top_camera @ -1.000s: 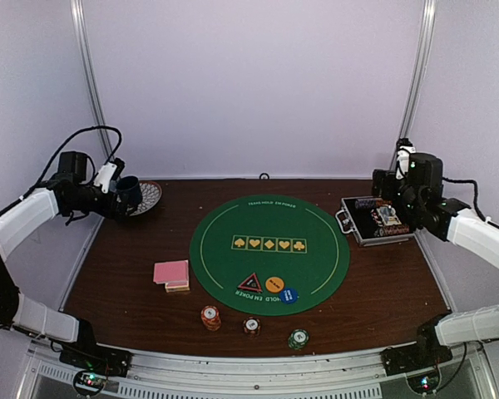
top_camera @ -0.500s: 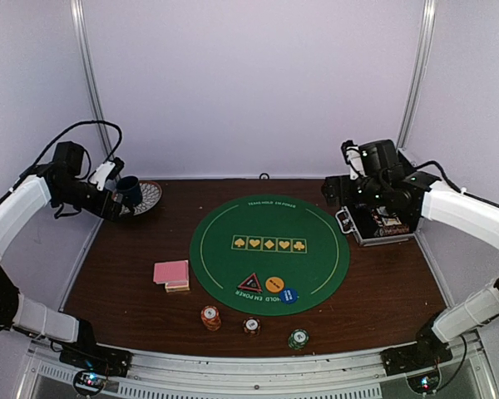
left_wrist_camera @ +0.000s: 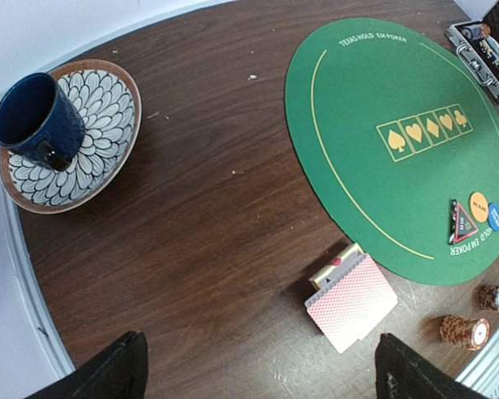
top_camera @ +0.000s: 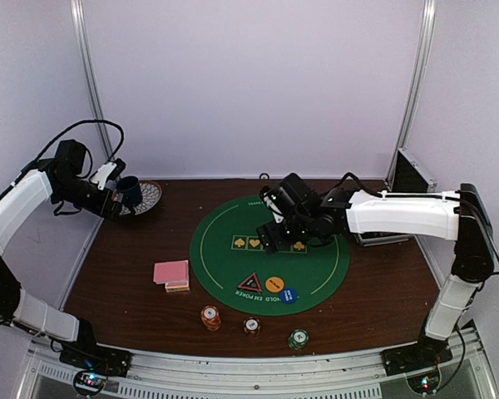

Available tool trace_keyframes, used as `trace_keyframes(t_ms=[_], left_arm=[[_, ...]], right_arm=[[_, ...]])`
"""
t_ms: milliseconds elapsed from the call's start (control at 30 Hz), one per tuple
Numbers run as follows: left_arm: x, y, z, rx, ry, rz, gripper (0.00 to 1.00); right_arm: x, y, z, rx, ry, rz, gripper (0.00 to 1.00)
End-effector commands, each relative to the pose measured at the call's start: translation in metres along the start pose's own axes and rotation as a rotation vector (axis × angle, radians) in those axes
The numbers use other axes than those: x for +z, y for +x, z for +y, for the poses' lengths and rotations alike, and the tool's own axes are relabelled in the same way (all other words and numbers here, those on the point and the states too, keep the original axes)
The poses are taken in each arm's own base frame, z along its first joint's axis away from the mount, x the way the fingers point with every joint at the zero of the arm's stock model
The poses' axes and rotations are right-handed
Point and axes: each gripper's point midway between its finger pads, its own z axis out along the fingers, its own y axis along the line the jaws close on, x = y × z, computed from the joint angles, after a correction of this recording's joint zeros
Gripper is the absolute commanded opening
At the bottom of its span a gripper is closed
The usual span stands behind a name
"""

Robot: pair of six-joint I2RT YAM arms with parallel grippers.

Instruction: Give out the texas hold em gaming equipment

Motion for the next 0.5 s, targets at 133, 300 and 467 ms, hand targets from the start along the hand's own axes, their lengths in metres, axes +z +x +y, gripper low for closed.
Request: trace_keyframes(t_ms=[133, 300, 467], left_arm=[[-0.001, 0.006, -0.011, 0.030, 0.048, 0.014, 0.98], [-0.001, 0.010, -0.015, 0.044, 0.062, 0.015, 0.98], [-0.002, 0.012, -0.018, 0.047, 0.075, 0.011, 0.98]], right_arm=[[0.017, 0.013, 0.036, -0.013, -0.007, 0.058, 0.80], [0.026, 0.039, 0.048, -0.041, -0.006, 0.119, 0.72], [0.031, 0.065, 0.062, -0.050, -0.028, 0.170, 0.64]])
